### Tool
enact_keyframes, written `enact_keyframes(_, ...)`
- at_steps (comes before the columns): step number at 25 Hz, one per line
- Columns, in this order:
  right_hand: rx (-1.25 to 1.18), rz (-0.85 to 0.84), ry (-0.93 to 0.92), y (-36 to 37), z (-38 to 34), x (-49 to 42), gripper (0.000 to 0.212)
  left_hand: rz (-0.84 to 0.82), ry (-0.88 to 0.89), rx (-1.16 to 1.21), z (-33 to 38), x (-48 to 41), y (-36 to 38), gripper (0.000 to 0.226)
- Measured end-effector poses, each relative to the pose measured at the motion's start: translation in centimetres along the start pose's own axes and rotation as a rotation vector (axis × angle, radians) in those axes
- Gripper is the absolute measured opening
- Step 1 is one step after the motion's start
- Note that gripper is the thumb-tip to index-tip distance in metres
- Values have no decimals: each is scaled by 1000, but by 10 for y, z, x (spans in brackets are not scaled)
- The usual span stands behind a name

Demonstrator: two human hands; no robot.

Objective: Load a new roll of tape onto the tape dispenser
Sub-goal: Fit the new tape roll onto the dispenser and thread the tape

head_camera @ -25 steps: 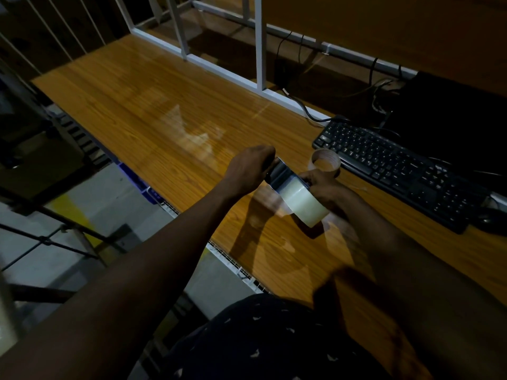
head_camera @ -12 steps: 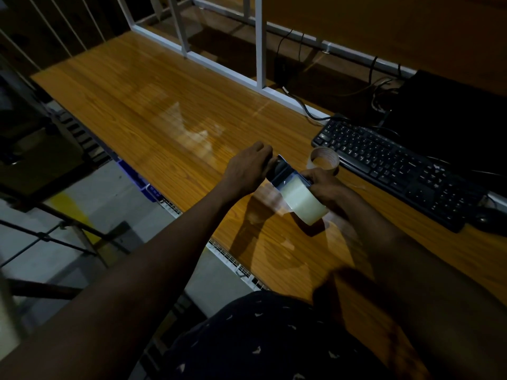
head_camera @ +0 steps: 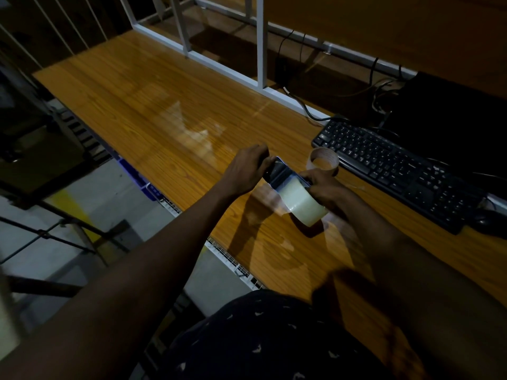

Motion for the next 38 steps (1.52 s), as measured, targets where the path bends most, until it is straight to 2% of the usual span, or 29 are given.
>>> enact_keyframes(4, 1, -2, -4, 0, 0, 2, 25, 55, -3, 14, 5, 4, -6, 42)
enact_keyframes(12, -9, 14, 5, -1, -3, 6, 20, 134, -20, 20, 9, 10, -12, 38)
enact_keyframes(16, -20, 18, 3, -1, -6, 7, 21, 100, -59, -41, 7, 10, -2, 16)
enact_keyframes(21, 4, 35, -1, -3, -11, 9, 24, 106, -15, -100, 14, 16, -6, 10)
enact_keyframes(24, 16, 31, 5, -3, -9, 9, 24, 135, -41, -101, 13, 19, -7, 10)
enact_keyframes(30, 13, 22, -29, -1, -10, 5, 21, 200, -80, -9, 13, 20, -10, 25)
enact_keyframes(34, 31, 48, -17, -3, -11, 5, 19, 228, -16, 23, 28, 25, -16, 17)
enact_keyframes(38, 22, 53, -6, -4, -11, 7, 18, 248, 19, 38, 41, 29, -19, 25)
Point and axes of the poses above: each hand's wrist, its own x-axis away from the middle knuckle, its own y-axis out of the palm, z = x × y, the point moved 10 cm from there along -x, towards the middle knuckle
